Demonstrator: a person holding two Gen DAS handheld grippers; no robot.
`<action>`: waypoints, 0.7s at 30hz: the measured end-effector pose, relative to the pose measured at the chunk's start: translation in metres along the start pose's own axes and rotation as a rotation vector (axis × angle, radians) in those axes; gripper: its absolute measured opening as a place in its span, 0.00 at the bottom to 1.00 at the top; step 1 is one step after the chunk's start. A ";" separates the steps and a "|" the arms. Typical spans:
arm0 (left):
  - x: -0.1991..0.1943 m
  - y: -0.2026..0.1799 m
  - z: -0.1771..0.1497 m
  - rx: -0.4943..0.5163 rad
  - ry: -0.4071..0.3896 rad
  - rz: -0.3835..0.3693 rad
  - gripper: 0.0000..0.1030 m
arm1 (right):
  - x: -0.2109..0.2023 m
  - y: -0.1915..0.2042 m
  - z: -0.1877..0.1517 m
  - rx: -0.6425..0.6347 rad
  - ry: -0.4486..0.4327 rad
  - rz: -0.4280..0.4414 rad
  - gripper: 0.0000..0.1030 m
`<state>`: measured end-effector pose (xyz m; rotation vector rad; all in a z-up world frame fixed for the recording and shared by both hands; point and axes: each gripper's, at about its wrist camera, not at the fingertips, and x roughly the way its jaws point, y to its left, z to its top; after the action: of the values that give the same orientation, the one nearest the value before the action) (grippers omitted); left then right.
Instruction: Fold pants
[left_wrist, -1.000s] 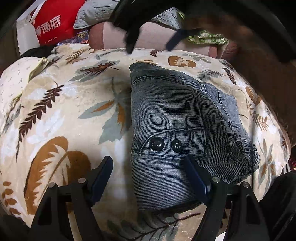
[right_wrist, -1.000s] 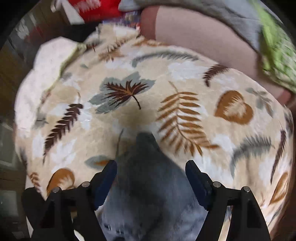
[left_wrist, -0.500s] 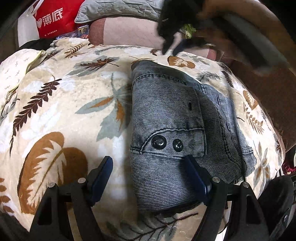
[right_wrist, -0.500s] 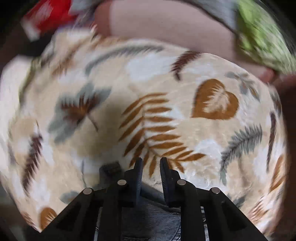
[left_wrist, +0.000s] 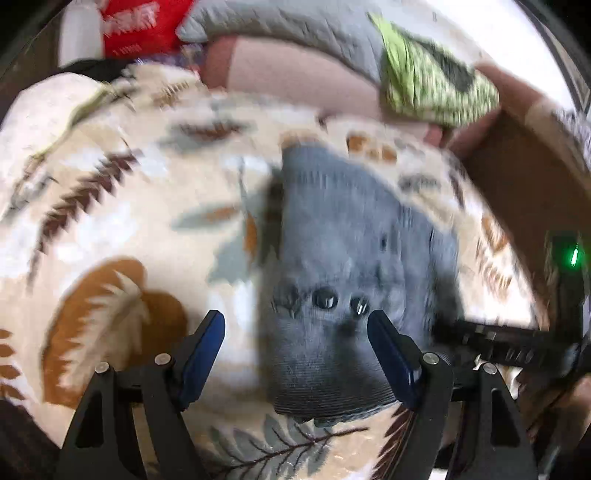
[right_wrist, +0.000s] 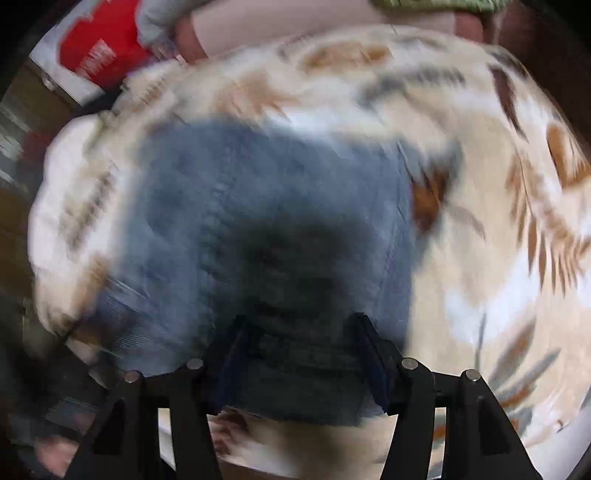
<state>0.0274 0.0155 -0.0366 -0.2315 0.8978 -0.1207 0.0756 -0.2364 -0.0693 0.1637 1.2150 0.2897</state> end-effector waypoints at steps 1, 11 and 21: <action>-0.011 0.001 0.002 0.007 -0.042 0.018 0.78 | -0.004 0.001 -0.001 -0.005 -0.007 0.005 0.61; 0.020 -0.014 -0.014 0.158 0.047 0.200 0.78 | -0.014 -0.002 -0.009 -0.013 -0.032 0.042 0.63; 0.019 -0.012 -0.017 0.147 0.038 0.179 0.78 | -0.013 0.008 0.085 -0.046 -0.123 -0.119 0.63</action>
<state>0.0259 -0.0020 -0.0584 -0.0112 0.9393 -0.0247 0.1500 -0.2302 -0.0265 0.0685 1.0905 0.2007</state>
